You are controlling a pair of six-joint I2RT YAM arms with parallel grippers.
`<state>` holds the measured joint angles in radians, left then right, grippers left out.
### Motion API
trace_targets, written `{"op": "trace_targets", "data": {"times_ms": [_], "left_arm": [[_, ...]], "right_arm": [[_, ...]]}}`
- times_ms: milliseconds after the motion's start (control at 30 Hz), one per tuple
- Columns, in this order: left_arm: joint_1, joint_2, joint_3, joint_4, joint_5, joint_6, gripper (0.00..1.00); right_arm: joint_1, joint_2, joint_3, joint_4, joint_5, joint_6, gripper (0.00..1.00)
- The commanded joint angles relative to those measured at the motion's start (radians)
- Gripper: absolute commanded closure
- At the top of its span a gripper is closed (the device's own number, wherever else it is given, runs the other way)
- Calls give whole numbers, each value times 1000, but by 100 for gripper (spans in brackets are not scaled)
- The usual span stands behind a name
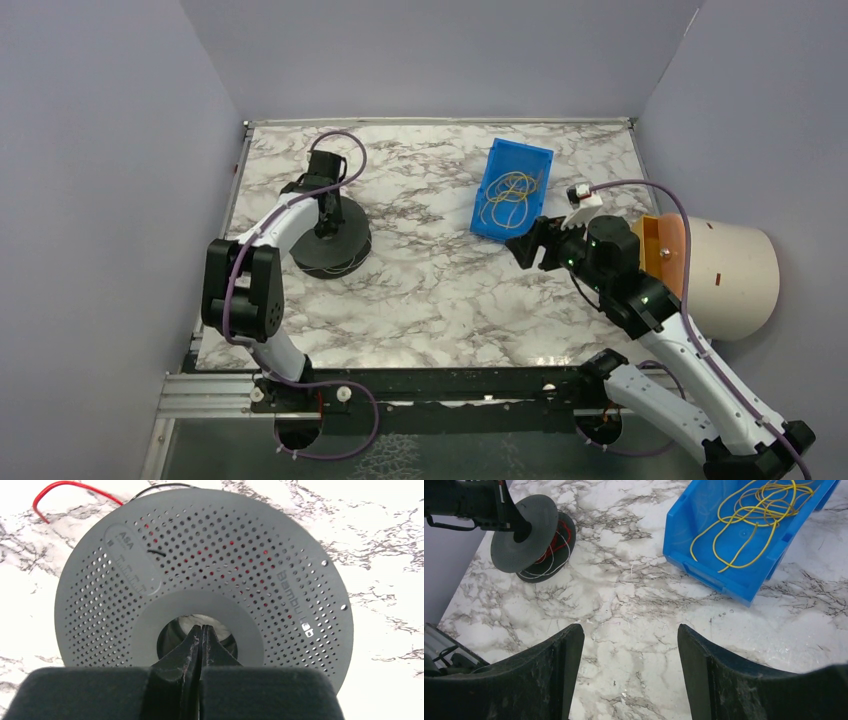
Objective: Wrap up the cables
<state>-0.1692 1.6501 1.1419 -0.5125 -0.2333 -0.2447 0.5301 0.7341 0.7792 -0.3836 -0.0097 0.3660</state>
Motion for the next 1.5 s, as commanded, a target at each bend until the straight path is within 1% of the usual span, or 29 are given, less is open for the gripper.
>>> {"op": "trace_targets", "data": {"times_ms": [0,133,267,500,767,967,1133,1267,1467], "left_arm": [[7,40,47,-3,74,16,100],[5,77,60,-3,127,18,100],[3,100,70,1,223,19,100],[-32,121,96,3,294,36,100],[-130,144,144,4,278,59,100],[-247,195,192,13,269,60,100],[-325,240,248,19,262,43,100],[-362,251,266,21,248,39,100],[-383,240,254,21,233,29,100]], "right_arm": [[4,-21,-11,23,7,11,26],[4,-26,-11,22,6,15,26],[4,-28,-12,26,3,17,26],[5,-22,-12,24,-4,16,26],[4,-24,-12,26,1,18,26],[4,-31,-15,23,10,24,26],[4,-41,-11,11,16,25,26],[4,-48,-6,0,22,26,26],[4,-43,-1,-1,23,24,26]]}}
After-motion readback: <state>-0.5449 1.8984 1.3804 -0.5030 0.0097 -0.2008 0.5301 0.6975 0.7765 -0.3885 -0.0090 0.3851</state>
